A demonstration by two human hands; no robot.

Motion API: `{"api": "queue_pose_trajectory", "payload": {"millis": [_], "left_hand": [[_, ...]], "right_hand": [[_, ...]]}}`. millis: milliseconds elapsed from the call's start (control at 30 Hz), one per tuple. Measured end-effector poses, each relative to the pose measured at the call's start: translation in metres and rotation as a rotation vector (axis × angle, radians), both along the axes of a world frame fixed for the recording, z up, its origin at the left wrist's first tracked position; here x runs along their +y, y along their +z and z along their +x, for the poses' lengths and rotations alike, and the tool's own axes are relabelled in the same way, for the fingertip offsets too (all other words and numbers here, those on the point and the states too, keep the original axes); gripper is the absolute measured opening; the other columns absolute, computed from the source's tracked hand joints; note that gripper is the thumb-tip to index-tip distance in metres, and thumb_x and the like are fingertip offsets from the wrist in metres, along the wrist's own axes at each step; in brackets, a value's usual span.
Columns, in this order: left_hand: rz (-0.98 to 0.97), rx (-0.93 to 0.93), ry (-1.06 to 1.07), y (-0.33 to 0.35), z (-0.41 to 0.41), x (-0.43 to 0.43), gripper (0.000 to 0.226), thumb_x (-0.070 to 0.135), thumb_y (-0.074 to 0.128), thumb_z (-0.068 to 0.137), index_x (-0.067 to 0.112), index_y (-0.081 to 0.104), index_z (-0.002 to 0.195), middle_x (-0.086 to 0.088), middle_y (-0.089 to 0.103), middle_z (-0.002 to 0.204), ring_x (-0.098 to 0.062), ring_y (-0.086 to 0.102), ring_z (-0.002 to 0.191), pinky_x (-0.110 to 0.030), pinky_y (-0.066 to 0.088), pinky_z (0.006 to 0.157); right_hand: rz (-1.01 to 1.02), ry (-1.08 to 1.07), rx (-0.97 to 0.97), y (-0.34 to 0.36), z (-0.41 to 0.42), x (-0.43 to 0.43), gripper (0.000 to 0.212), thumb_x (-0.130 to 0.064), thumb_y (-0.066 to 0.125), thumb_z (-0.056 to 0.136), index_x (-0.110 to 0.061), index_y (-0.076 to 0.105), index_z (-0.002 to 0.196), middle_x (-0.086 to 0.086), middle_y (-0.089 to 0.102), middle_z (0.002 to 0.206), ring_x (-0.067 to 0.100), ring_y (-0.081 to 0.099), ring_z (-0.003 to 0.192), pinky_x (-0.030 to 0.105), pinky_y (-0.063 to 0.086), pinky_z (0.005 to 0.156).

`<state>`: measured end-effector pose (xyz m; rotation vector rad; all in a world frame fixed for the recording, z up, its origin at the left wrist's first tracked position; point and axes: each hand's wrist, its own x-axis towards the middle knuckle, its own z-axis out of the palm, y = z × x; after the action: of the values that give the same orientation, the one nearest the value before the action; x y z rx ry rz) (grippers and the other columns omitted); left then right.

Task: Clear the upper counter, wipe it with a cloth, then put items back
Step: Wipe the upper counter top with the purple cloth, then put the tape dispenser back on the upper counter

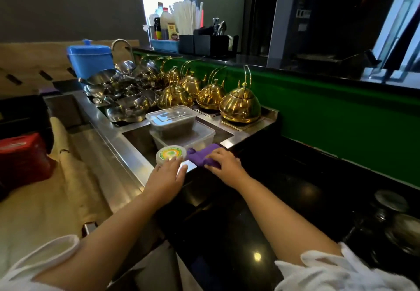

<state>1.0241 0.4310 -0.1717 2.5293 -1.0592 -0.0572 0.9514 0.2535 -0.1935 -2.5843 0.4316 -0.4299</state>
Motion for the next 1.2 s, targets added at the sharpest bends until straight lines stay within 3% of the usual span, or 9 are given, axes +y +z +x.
{"api": "queue_pose_trajectory", "payload": {"millis": [67, 200, 400, 700, 833, 1000, 1200], "left_hand": [[0.071, -0.026, -0.029, -0.012, -0.002, 0.001, 0.050, 0.038, 0.025, 0.101, 0.020, 0.027, 0.147, -0.002, 0.025, 0.156, -0.017, 0.017, 0.146, -0.036, 0.012, 0.118], [0.146, -0.108, -0.004, -0.020, -0.004, -0.001, 0.054, 0.042, 0.025, 0.100, 0.018, 0.026, 0.148, -0.004, 0.023, 0.156, -0.019, 0.014, 0.147, -0.040, 0.010, 0.119], [0.065, -0.112, -0.150, -0.006, -0.040, -0.023, 0.053, 0.040, 0.027, 0.100, 0.017, 0.025, 0.148, -0.002, 0.024, 0.156, -0.018, 0.013, 0.147, -0.037, 0.009, 0.119], [0.022, -0.059, -0.333, -0.002, -0.104, -0.055, 0.052, 0.041, 0.025, 0.100, 0.019, 0.025, 0.148, -0.001, 0.021, 0.157, -0.017, 0.009, 0.147, -0.035, 0.007, 0.119], [0.028, -0.066, -0.401, -0.005, -0.128, -0.060, 0.053, 0.041, 0.025, 0.100, 0.018, 0.024, 0.148, -0.001, 0.021, 0.157, -0.016, 0.007, 0.147, -0.035, 0.006, 0.119], [0.022, -0.059, -0.488, -0.007, -0.170, -0.074, 0.052, 0.040, 0.027, 0.100, 0.017, 0.026, 0.148, -0.002, 0.021, 0.157, -0.017, 0.008, 0.147, -0.035, 0.007, 0.119], [0.015, -0.041, -0.641, -0.016, -0.255, -0.094, 0.052, 0.038, 0.027, 0.101, 0.017, 0.025, 0.148, -0.002, 0.021, 0.157, -0.016, 0.008, 0.147, -0.033, 0.007, 0.119]], "right_hand": [[0.057, 0.046, -0.103, -0.030, -0.010, 0.006, 0.040, -0.034, 0.060, 0.089, -0.026, 0.056, 0.128, 0.000, 0.044, 0.138, 0.020, 0.042, 0.130, 0.038, 0.038, 0.106], [0.074, 0.077, -0.043, -0.031, -0.022, 0.008, 0.049, -0.043, 0.052, 0.093, -0.037, 0.041, 0.140, -0.007, 0.026, 0.155, 0.018, 0.015, 0.146, 0.039, 0.026, 0.114], [0.117, -0.021, -0.258, -0.016, -0.079, 0.012, 0.035, -0.028, 0.053, 0.095, -0.024, 0.056, 0.130, 0.001, 0.045, 0.140, 0.015, 0.036, 0.135, 0.029, 0.033, 0.110], [0.077, -0.165, -0.315, -0.002, -0.161, 0.004, 0.036, -0.026, 0.052, 0.096, -0.021, 0.054, 0.131, 0.001, 0.045, 0.138, 0.010, 0.040, 0.130, 0.016, 0.029, 0.100], [0.061, -0.222, -0.320, -0.006, -0.191, 0.005, 0.036, -0.023, 0.052, 0.096, -0.019, 0.054, 0.131, 0.002, 0.047, 0.134, 0.010, 0.042, 0.127, 0.002, 0.026, 0.094], [0.053, -0.308, -0.346, -0.010, -0.248, 0.008, 0.035, -0.022, 0.053, 0.095, -0.018, 0.055, 0.130, 0.002, 0.048, 0.132, 0.009, 0.043, 0.125, 0.013, 0.028, 0.099], [0.056, -0.429, -0.353, -0.016, -0.343, 0.012, 0.034, -0.021, 0.053, 0.095, -0.020, 0.056, 0.129, 0.000, 0.049, 0.131, 0.002, 0.041, 0.122, 0.006, 0.025, 0.097]]}}
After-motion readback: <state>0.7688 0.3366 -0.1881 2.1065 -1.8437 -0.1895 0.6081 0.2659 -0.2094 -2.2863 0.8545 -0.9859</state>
